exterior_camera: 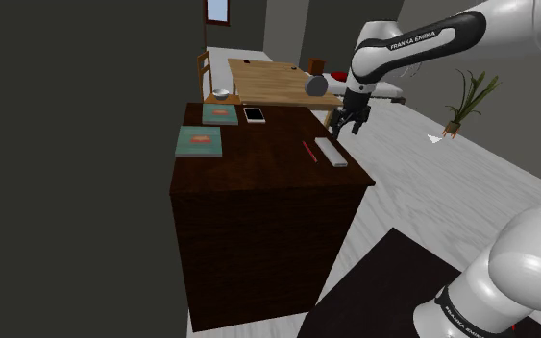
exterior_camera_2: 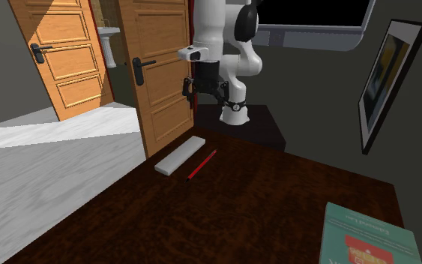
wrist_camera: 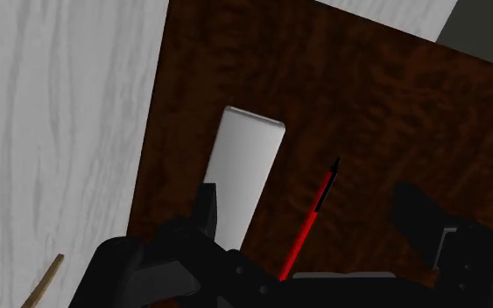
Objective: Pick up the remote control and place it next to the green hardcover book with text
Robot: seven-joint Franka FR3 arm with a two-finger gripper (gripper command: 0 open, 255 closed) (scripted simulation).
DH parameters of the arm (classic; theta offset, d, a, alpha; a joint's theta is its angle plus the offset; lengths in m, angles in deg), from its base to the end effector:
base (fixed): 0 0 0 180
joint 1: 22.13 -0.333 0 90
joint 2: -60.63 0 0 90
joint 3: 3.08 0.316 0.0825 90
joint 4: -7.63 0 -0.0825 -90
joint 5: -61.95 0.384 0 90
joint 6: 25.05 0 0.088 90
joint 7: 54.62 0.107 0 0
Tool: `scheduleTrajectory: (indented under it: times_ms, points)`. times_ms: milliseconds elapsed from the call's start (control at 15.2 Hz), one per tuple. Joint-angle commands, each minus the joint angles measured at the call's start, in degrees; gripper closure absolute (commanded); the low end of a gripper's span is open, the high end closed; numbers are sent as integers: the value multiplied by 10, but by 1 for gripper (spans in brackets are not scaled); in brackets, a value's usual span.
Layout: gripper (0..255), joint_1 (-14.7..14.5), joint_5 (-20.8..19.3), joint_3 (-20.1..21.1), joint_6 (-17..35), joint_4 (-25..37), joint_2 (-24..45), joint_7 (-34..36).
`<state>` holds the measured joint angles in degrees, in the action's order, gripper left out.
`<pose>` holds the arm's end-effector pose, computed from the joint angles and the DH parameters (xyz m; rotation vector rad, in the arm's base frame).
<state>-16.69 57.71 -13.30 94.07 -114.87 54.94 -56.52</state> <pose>0.5023 -0.1464 0.4519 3.0719 -0.3158 0.0484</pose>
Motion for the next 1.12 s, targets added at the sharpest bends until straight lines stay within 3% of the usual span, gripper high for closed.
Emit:
scheduleTrajectory:
  times_ms: [0, 594, 1056]
  points:
    - [0, 5, 12, -8, 13, 27, 43, -4]
    - [0, 41, 76, -24, 33, 181, 236, -29]
    - [0, 44, 83, -22, 78, 161, 262, -33]
